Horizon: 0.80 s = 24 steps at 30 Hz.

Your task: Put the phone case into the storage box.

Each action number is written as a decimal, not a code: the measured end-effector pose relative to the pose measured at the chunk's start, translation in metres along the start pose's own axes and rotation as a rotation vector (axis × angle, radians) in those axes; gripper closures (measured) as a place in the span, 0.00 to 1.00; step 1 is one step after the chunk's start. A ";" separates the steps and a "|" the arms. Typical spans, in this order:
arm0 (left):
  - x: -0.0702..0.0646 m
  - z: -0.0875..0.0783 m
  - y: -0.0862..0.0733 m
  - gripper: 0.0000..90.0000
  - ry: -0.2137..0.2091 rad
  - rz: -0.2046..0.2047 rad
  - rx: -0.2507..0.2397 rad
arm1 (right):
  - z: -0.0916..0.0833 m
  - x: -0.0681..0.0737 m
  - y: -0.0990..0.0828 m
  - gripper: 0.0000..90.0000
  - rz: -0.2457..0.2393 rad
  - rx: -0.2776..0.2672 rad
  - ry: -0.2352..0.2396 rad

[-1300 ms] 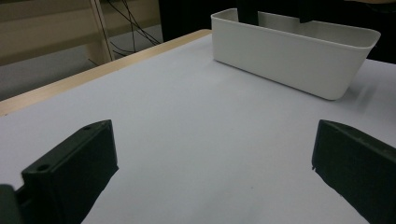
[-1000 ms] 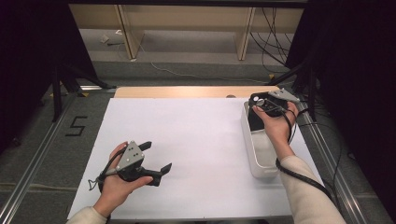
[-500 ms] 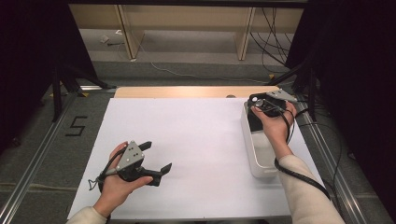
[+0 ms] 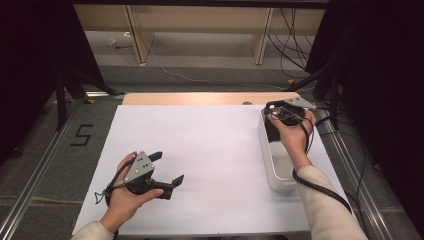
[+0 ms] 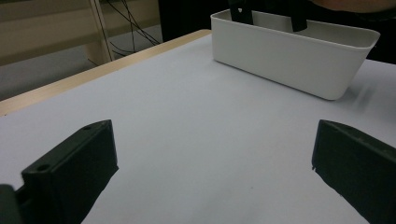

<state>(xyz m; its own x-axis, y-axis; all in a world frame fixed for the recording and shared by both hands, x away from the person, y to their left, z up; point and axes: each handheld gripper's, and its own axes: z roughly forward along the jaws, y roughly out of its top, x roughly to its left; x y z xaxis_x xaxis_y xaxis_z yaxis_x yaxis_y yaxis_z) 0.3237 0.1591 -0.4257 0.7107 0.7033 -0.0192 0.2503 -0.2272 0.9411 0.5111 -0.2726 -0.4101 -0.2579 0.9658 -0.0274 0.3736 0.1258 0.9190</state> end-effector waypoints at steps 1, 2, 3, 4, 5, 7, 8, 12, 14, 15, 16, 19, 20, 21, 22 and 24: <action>0.000 0.000 0.000 0.00 -0.001 -0.001 0.000 | 0.000 0.000 0.000 0.17 -0.001 0.002 -0.001; 0.000 0.000 0.000 0.00 -0.001 -0.001 0.000 | 0.000 0.000 0.000 0.17 -0.002 0.002 -0.001; 0.000 0.000 0.000 0.00 -0.001 -0.001 0.000 | 0.001 0.000 0.000 0.17 -0.002 0.002 -0.002; 0.000 0.000 0.000 0.00 -0.001 0.000 0.000 | 0.001 0.000 0.000 0.17 -0.003 0.002 -0.002; 0.000 0.000 0.000 0.00 -0.001 0.000 0.000 | 0.001 0.000 0.000 0.17 -0.002 0.003 -0.002; 0.000 0.000 0.000 0.00 -0.001 0.001 0.000 | 0.002 0.000 0.000 0.17 -0.003 0.003 -0.004; 0.000 0.000 0.000 0.00 -0.001 0.000 0.001 | 0.002 0.000 0.000 0.17 -0.004 0.004 -0.003; 0.000 0.000 0.000 0.00 -0.002 -0.001 0.000 | 0.004 -0.001 0.001 0.16 0.001 0.003 -0.002; 0.000 0.000 0.000 0.00 -0.001 0.000 -0.001 | 0.006 -0.002 0.001 0.16 0.003 0.007 0.000; 0.000 0.000 0.000 0.00 -0.001 -0.001 -0.001 | 0.006 -0.002 0.001 0.16 0.005 0.008 0.002; 0.000 0.000 0.000 0.00 -0.001 0.000 -0.001 | 0.006 -0.003 0.001 0.16 0.008 0.012 0.005; 0.000 0.000 0.000 0.00 -0.003 0.000 0.000 | 0.008 -0.003 0.001 0.16 0.009 0.005 0.006; 0.000 0.000 0.000 0.00 -0.003 0.000 0.000 | 0.009 -0.003 0.000 0.16 0.010 0.004 0.006; 0.000 0.000 0.000 0.00 -0.003 0.001 0.000 | 0.009 -0.003 0.000 0.16 0.010 0.006 0.005; 0.000 0.000 0.000 0.00 -0.003 0.000 0.000 | 0.010 -0.004 0.000 0.16 0.009 0.003 0.005; 0.000 0.000 0.000 0.00 -0.002 0.000 0.000 | 0.011 -0.004 0.001 0.16 0.014 0.005 0.004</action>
<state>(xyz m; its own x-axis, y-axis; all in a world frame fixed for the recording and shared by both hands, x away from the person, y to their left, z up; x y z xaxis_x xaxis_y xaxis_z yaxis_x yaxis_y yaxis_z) 0.3238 0.1591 -0.4255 0.7120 0.7019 -0.0197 0.2502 -0.2274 0.9411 0.5220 -0.2735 -0.4137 -0.2559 0.9666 -0.0132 0.3812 0.1135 0.9175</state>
